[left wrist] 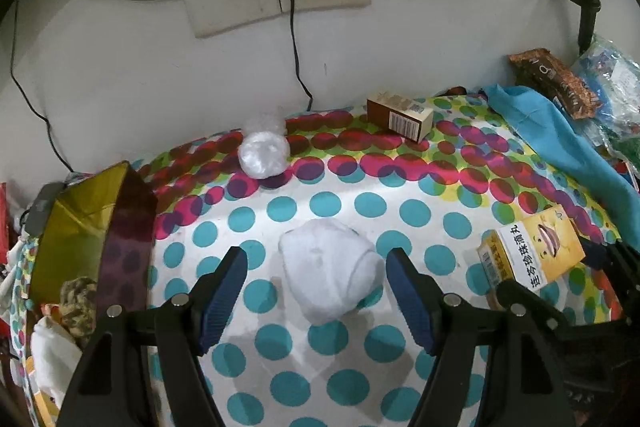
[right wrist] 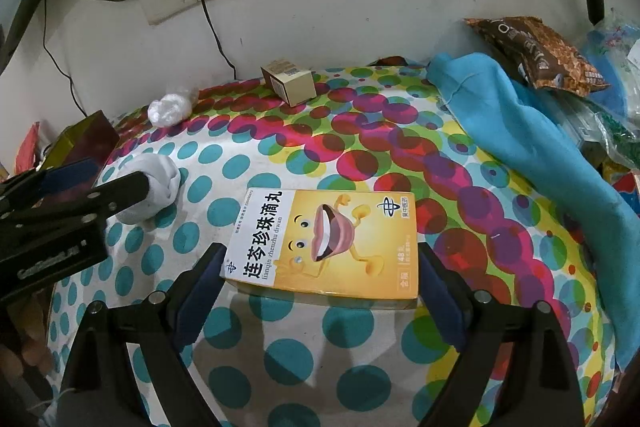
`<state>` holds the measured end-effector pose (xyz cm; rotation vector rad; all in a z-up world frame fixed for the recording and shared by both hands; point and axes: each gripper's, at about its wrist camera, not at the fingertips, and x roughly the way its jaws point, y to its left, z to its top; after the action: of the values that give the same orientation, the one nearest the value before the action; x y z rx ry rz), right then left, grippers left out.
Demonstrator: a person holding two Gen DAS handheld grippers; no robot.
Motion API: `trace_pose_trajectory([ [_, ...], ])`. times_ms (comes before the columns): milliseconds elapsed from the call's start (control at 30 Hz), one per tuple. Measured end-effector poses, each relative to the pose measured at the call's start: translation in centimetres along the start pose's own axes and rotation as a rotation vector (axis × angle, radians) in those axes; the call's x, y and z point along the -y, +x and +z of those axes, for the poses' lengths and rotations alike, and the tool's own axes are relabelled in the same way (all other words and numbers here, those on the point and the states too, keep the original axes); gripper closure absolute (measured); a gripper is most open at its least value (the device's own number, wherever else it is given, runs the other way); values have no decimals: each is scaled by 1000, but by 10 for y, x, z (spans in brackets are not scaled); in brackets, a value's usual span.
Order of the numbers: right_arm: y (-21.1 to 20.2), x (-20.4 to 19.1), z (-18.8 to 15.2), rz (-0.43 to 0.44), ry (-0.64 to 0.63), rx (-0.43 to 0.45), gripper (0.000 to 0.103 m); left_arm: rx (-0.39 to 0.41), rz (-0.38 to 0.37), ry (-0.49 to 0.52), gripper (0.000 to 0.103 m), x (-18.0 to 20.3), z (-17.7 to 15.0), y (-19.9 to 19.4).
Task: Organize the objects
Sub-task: 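Move the left tool to the white sock and grasp it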
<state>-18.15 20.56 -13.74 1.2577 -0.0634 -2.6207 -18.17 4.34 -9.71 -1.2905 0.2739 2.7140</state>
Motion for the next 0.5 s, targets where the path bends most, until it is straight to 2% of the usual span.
trace_pose_trajectory([
  [133, 2, -1, 0, 2, 2, 0, 14, -24, -27, -16, 29, -1, -3, 9],
  [400, 3, -2, 0, -3, -2, -2, 14, -6, -50, -35, 29, -3, -5, 12],
  [467, 3, -2, 0, -3, -2, -2, 14, -12, -64, -39, 39, -4, -5, 13],
  [500, 3, -2, 0, -3, -2, -2, 14, -14, -80, -43, 55, -4, -5, 13],
])
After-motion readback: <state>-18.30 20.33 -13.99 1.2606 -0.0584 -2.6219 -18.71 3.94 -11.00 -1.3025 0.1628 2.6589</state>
